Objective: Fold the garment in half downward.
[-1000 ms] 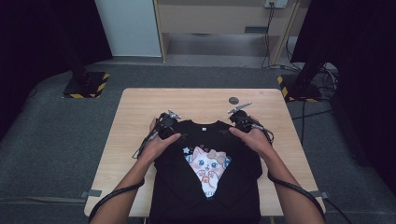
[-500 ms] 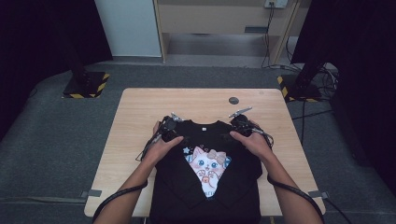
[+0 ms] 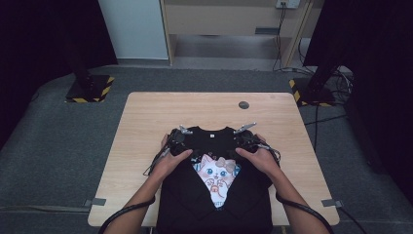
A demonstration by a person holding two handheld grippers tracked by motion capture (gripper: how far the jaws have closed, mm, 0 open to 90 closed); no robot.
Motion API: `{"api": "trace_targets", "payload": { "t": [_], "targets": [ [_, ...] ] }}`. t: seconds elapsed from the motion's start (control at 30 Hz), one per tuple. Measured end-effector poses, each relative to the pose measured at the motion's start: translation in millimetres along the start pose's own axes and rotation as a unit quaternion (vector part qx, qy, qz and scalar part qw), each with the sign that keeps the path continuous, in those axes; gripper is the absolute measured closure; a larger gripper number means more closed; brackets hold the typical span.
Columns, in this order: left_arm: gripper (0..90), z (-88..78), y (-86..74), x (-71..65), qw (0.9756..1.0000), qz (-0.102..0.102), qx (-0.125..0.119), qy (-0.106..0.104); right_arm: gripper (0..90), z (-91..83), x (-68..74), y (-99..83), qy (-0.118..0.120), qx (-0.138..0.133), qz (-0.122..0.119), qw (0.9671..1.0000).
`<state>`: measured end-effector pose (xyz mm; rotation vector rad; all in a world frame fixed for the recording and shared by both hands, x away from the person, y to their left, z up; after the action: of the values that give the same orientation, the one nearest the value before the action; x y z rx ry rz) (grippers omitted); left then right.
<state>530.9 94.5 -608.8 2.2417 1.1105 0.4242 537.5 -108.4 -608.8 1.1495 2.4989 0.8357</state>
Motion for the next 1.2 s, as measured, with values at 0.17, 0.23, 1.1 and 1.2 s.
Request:
{"api": "trace_targets", "payload": {
  "t": [0.17, 0.23, 1.1, 1.2],
  "targets": [
    [3.0, -9.1, -6.9, -7.0, 0.9998, 0.019, 0.008, -0.005, 8.8, -6.2, 10.6, -7.5, 0.011, 0.009, -0.007, 0.9999],
    [3.2, -14.3, -0.7, -8.2, 0.9997, 0.023, -0.002, -0.001, 8.6, -11.2, 10.6, -4.2, 0.017, 0.005, -0.003, 0.9998],
    [3.3, -9.4, 33.8, 28.3, 0.9997, 0.008, 0.001, 0.025, 10.3, -9.6, -27.1, 30.8, -0.007, 0.003, 0.021, 0.9997],
    [3.4, -4.1, 34.9, 32.4, 0.9996, 0.01, 0.008, 0.026, 10.8, -2.9, -29.3, 31.3, -0.005, 0.01, 0.022, 0.9997]
  ]
}}
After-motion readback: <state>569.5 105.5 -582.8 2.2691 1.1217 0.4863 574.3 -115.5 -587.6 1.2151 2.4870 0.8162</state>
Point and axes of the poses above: each handheld gripper's, and its own axes: z roughly forward along the jaws, y roughly out of its top, x roughly to its left, the point moved 10 cm from there along z, roughly forward along the jaws
